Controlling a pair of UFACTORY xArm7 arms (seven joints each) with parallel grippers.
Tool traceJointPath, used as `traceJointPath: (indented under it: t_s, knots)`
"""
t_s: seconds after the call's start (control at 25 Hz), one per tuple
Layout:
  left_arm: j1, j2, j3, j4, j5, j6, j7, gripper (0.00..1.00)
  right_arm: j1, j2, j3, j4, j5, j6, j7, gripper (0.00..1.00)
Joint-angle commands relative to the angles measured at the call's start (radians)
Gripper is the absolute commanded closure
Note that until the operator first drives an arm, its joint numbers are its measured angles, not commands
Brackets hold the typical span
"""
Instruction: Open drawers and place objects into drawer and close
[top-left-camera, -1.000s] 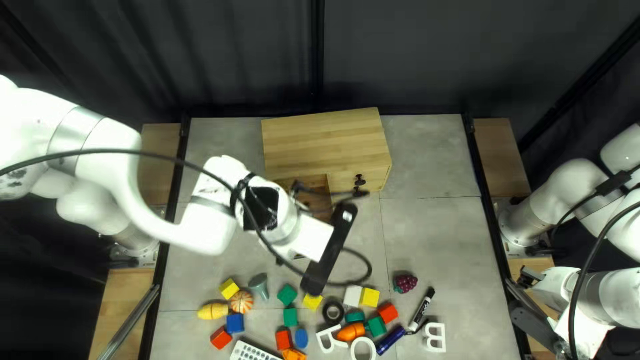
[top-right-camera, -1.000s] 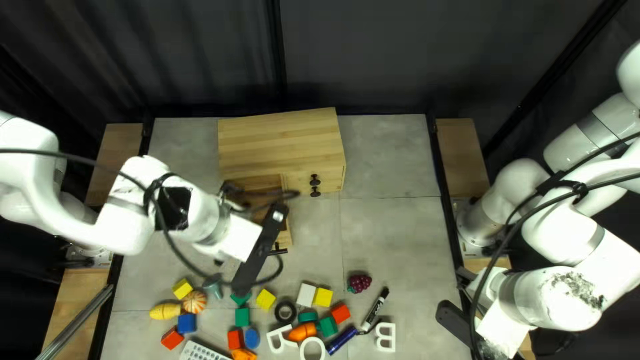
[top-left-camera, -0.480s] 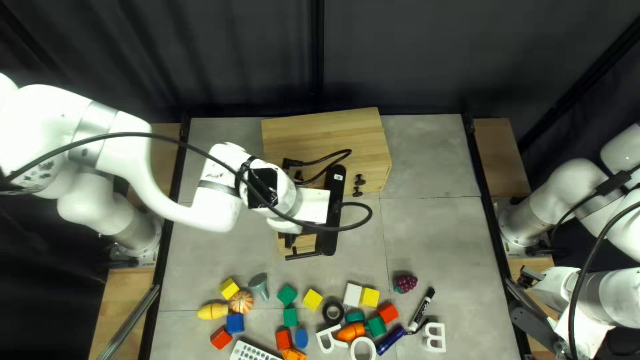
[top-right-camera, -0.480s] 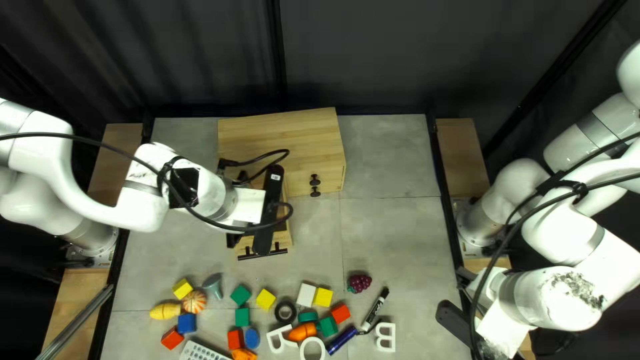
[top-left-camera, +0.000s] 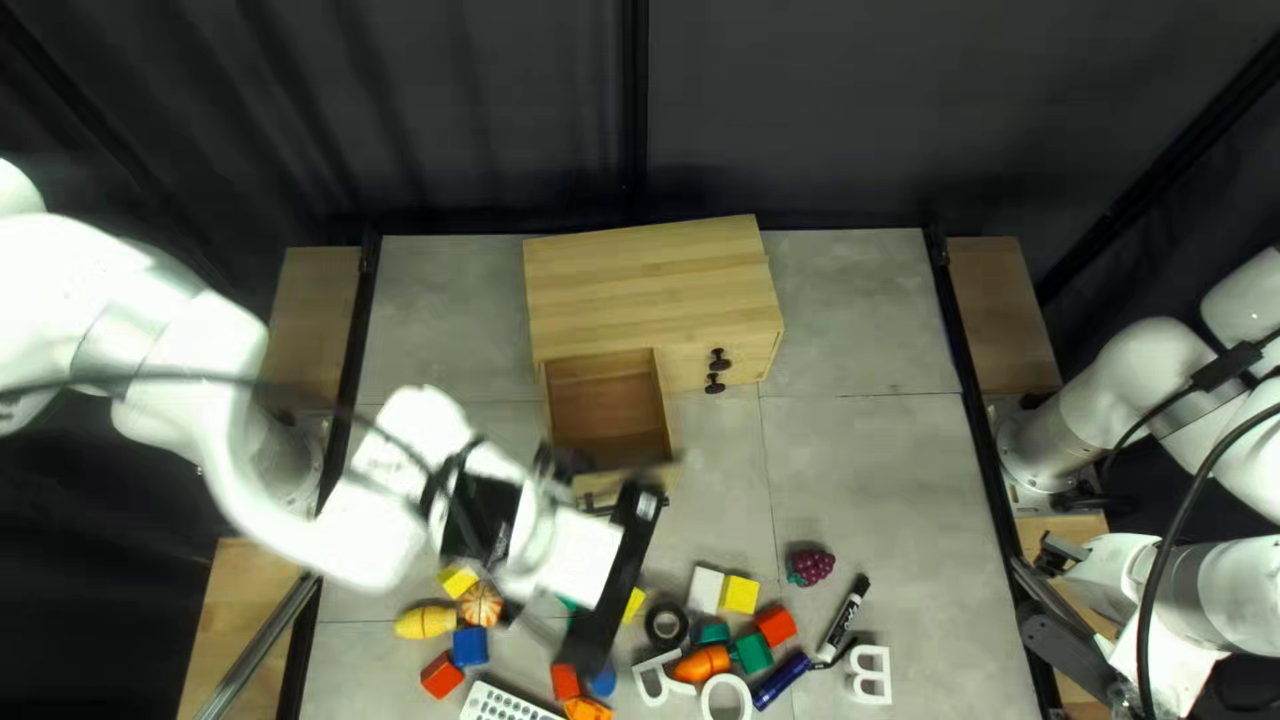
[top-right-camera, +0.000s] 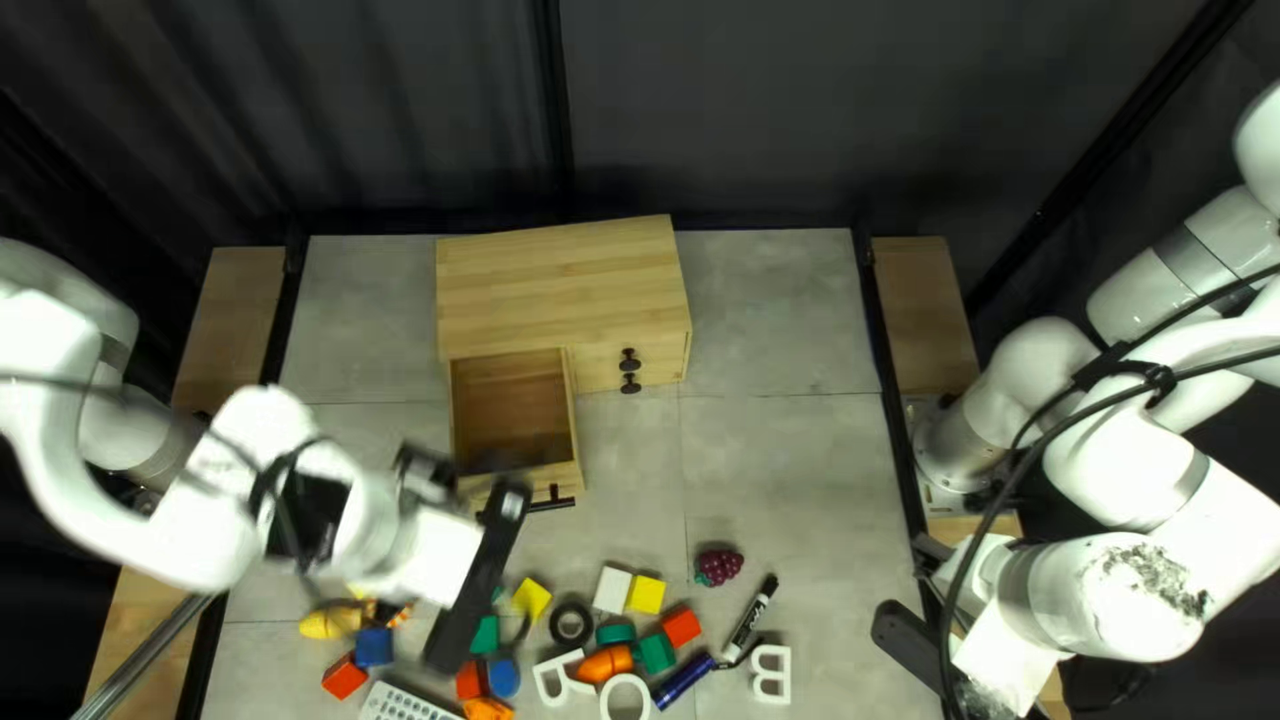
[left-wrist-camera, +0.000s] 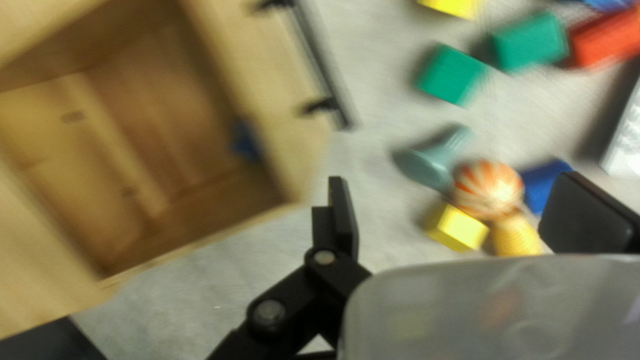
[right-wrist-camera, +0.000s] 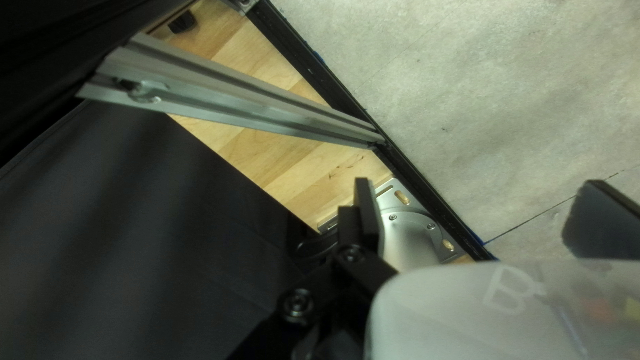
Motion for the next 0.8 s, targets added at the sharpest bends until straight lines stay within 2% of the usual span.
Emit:
traceJointPath:
  t_s: [0.04, 0.4, 0.64, 0.8]
  knots:
    - [-0.041, 0.03, -0.04, -0.044, -0.023, -0.039, 0.065, 0.0, 0.0, 0.0, 0.0, 0.0, 0.0, 0.0, 0.0, 0.0]
    - [-0.062, 0.083, -0.06, -0.122, 0.032, -0.163, 0.161, 0.0, 0.0, 0.0, 0.0, 0.0, 0.0, 0.0, 0.0, 0.0]
    - [-0.037, 0.06, -0.036, -0.216, 0.051, -0.254, 0.225, 0.0, 0.0, 0.0, 0.0, 0.0, 0.0, 0.0, 0.0, 0.0]
    - [-0.024, 0.068, -0.024, -0.23, 0.061, -0.276, 0.273, 0.0, 0.0, 0.0, 0.0, 0.0, 0.0, 0.0, 0.0, 0.0]
